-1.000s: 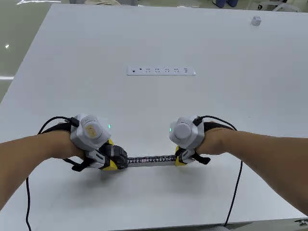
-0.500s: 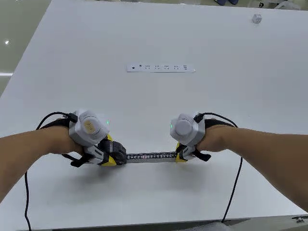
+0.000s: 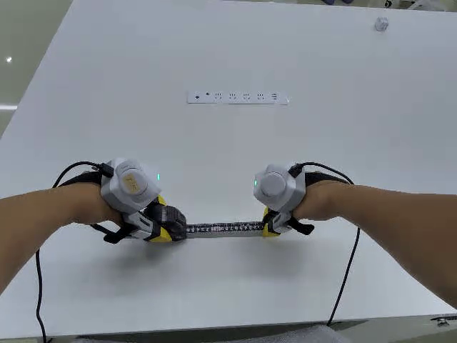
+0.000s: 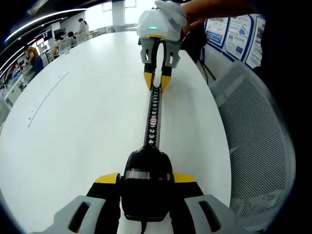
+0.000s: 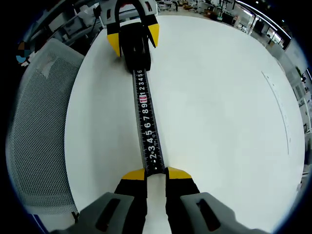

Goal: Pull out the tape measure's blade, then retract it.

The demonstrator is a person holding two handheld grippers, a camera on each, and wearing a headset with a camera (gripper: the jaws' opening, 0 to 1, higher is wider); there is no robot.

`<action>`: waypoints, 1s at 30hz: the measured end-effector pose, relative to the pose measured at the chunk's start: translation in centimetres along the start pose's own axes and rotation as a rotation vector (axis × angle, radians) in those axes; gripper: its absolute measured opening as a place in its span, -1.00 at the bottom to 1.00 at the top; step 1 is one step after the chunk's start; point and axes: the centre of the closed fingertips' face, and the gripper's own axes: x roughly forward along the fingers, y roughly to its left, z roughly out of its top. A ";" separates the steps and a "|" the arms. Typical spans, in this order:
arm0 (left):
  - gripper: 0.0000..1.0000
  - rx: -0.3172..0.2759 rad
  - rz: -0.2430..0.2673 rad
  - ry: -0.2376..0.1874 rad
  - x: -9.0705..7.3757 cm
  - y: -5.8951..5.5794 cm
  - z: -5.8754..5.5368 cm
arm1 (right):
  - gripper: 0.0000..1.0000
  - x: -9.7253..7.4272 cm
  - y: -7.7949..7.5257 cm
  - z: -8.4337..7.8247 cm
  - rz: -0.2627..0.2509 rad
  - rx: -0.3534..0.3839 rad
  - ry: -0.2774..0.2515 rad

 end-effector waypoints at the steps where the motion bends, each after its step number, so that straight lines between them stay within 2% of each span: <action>1: -0.28 0.000 0.000 0.000 0.0 0.0 0.0 | -0.76 0.0 0.0 0.0 0.000 0.000 0.001; 30: -0.28 0.000 0.006 -0.002 -0.1 0.0 0.0 | -0.76 -0.5 -0.1 -1.5 -0.010 0.001 0.012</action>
